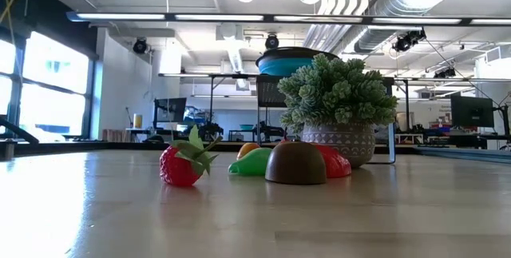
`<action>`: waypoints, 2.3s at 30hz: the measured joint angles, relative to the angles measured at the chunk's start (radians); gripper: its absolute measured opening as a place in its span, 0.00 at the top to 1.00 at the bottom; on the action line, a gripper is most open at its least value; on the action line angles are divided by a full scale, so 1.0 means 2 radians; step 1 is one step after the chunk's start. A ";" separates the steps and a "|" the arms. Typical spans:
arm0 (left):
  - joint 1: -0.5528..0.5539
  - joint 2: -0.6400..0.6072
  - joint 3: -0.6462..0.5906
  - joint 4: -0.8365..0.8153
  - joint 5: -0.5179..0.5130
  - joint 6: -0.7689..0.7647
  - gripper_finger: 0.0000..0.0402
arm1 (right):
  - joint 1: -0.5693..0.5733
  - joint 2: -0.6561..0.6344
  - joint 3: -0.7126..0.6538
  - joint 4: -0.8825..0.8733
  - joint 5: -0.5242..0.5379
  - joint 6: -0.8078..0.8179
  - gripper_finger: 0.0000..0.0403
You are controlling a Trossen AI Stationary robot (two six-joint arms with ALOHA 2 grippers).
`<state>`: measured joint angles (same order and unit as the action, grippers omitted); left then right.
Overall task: Pick & Place Fruit
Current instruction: Put the red strawberry into the blue strainer bowl
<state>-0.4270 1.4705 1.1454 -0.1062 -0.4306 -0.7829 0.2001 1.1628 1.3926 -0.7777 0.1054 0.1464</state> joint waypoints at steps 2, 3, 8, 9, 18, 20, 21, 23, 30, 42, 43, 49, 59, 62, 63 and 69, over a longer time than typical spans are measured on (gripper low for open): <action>0.024 -0.015 0.000 0.001 0.012 0.025 0.65 | 0.000 -0.002 0.000 0.010 0.002 -0.001 0.99; 0.037 -0.021 0.000 0.003 0.020 0.036 0.65 | 0.000 -0.003 0.000 0.014 0.011 -0.003 0.99; 0.104 -0.048 0.000 0.006 0.069 0.076 0.65 | 0.000 -0.005 0.000 0.059 0.055 -0.023 0.99; 0.118 -0.051 0.000 0.008 0.079 0.081 0.65 | 0.000 -0.002 0.000 0.070 0.061 -0.032 0.99; 0.238 -0.064 0.000 0.098 0.227 0.144 0.65 | -0.016 0.008 0.001 0.167 0.096 -0.089 0.99; 0.261 -0.065 0.000 0.112 0.266 0.147 0.65 | -0.029 0.014 0.001 0.182 0.096 -0.087 0.99; 0.272 -0.065 0.000 0.116 0.284 0.149 0.65 | -0.036 0.019 0.001 0.193 0.096 -0.086 0.99; 0.291 -0.065 0.000 0.118 0.317 0.155 0.65 | -0.049 0.025 0.001 0.201 0.096 -0.085 0.99; 0.342 -0.067 0.000 0.119 0.422 0.197 0.65 | -0.090 0.063 0.001 0.245 0.096 -0.057 0.98; 0.398 -0.067 0.000 0.119 0.476 0.220 0.65 | -0.119 0.085 0.001 0.241 0.062 -0.033 0.53; 0.402 -0.067 0.000 0.119 0.476 0.220 0.65 | -0.122 0.085 0.001 0.242 0.062 -0.034 0.50; 0.407 -0.067 0.000 0.119 0.477 0.219 0.65 | -0.150 0.088 0.001 0.244 0.036 -0.023 0.46; 0.407 -0.067 0.000 0.120 0.476 0.219 0.65 | -0.166 0.132 0.001 0.286 -0.031 -0.032 0.49; 0.407 -0.067 0.001 0.121 0.476 0.219 0.65 | -0.167 0.132 0.001 0.298 -0.042 -0.036 0.49; 0.407 -0.067 0.001 0.121 0.476 0.219 0.65 | -0.169 0.132 0.001 0.301 -0.044 -0.036 0.49; 0.407 -0.067 0.001 0.120 0.476 0.219 0.65 | -0.173 0.132 0.001 0.301 -0.043 -0.036 0.49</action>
<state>0.3862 1.3373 1.1465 0.1333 0.5213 -0.3447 -0.1452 1.4277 1.3937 -0.1764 0.0204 0.0749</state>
